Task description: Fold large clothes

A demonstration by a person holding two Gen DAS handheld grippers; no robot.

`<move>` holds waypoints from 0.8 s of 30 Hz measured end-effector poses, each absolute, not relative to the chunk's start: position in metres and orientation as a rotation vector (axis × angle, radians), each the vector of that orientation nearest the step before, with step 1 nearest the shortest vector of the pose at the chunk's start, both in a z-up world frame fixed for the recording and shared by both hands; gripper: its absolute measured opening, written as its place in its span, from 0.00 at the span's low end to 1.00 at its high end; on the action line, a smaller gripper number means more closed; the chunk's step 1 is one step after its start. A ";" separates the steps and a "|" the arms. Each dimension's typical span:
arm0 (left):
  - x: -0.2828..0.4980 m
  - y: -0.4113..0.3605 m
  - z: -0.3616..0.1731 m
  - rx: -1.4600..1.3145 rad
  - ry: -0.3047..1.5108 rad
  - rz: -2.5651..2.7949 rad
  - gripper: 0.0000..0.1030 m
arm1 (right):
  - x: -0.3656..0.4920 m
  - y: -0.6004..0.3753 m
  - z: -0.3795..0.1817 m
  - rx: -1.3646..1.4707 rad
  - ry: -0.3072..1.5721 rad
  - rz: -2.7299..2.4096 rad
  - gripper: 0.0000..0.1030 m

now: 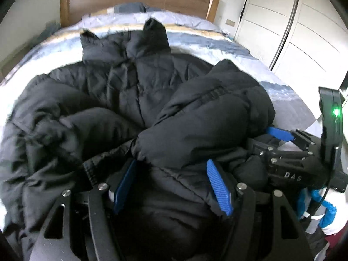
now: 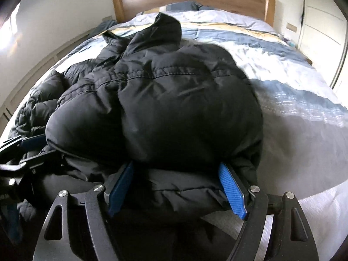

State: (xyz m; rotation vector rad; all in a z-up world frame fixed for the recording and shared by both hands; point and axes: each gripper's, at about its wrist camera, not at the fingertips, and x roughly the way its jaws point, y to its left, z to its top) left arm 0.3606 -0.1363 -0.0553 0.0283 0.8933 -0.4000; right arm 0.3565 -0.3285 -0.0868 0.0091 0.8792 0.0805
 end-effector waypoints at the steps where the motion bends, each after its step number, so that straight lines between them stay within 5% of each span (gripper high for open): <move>1: 0.355 -0.134 -0.053 0.031 0.884 -0.382 0.64 | 0.352 -0.328 -0.082 0.011 0.866 0.076 0.75; 24: 0.231 -0.067 0.034 0.054 0.747 -0.263 0.64 | 0.228 -0.291 -0.020 0.019 0.838 0.087 0.75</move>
